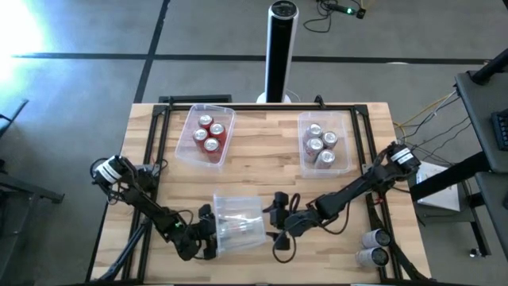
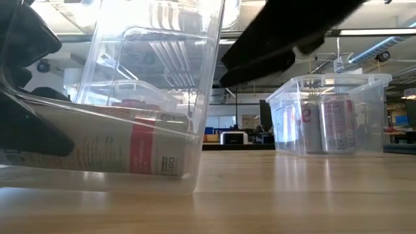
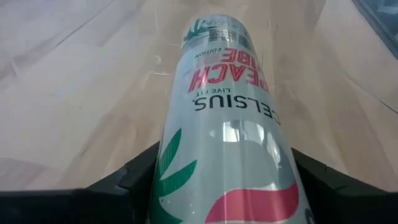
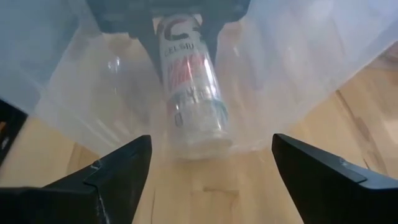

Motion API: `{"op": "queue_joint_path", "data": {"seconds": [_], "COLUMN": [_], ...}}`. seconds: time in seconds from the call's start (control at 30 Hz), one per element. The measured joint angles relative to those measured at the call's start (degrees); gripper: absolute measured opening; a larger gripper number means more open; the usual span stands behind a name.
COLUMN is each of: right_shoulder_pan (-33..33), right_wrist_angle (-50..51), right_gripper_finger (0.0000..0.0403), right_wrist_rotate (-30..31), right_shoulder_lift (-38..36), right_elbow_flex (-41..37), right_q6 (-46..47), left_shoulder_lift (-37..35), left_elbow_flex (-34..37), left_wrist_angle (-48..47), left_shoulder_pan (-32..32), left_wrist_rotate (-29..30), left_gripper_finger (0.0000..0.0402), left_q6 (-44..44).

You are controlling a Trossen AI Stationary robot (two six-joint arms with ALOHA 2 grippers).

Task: Sort soda cans
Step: Adjust the middle transparent bin on the table

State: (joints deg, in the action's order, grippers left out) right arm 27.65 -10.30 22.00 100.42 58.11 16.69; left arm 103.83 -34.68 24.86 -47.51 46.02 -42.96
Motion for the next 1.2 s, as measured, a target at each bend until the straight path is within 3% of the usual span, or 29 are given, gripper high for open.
{"op": "queue_joint_path", "data": {"seconds": [0.1, 0.2, 0.37, 0.53, 0.67, 0.77, 1.2], "right_shoulder_pan": [0.61, 1.72, 3.72, 5.75, 6.40, 6.24, 6.02], "right_wrist_angle": [6.37, 19.91, 48.46, 63.34, 60.52, 58.25, 43.24], "right_gripper_finger": [0.0331, 0.0330, 0.0331, 0.0333, 0.0329, 0.0325, 0.0326], "right_wrist_rotate": [0.21, 0.68, 0.68, 6.90, 11.40, 11.30, 1.85], "right_shoulder_lift": [-0.81, -2.20, -2.44, -2.47, -2.68, -2.68, -1.90], "right_elbow_flex": [2.24, 8.00, 21.57, 34.25, 40.60, 40.82, 21.65], "right_q6": [0.44, 2.20, 6.33, 5.95, -0.96, -3.48, 4.13], "left_shoulder_lift": [-0.12, -0.98, -4.39, -5.44, -5.44, -5.44, -5.57], "left_elbow_flex": [-0.57, -2.93, -10.44, -18.15, -23.60, -27.85, -39.92], "left_wrist_angle": [-1.28, -6.38, -25.74, -41.18, -51.50, -58.27, -72.23], "left_shoulder_pan": [0.00, 0.04, 0.02, -0.02, -0.07, 0.00, 0.41], "left_wrist_rotate": [-0.51, -2.04, -5.70, -8.22, -9.12, -8.95, -5.80], "left_gripper_finger": [0.0229, 0.0229, 0.0229, 0.0229, 0.0229, 0.0229, 0.0229], "left_q6": [-0.06, -0.20, -0.71, -0.61, -0.70, -0.54, 1.94]}}
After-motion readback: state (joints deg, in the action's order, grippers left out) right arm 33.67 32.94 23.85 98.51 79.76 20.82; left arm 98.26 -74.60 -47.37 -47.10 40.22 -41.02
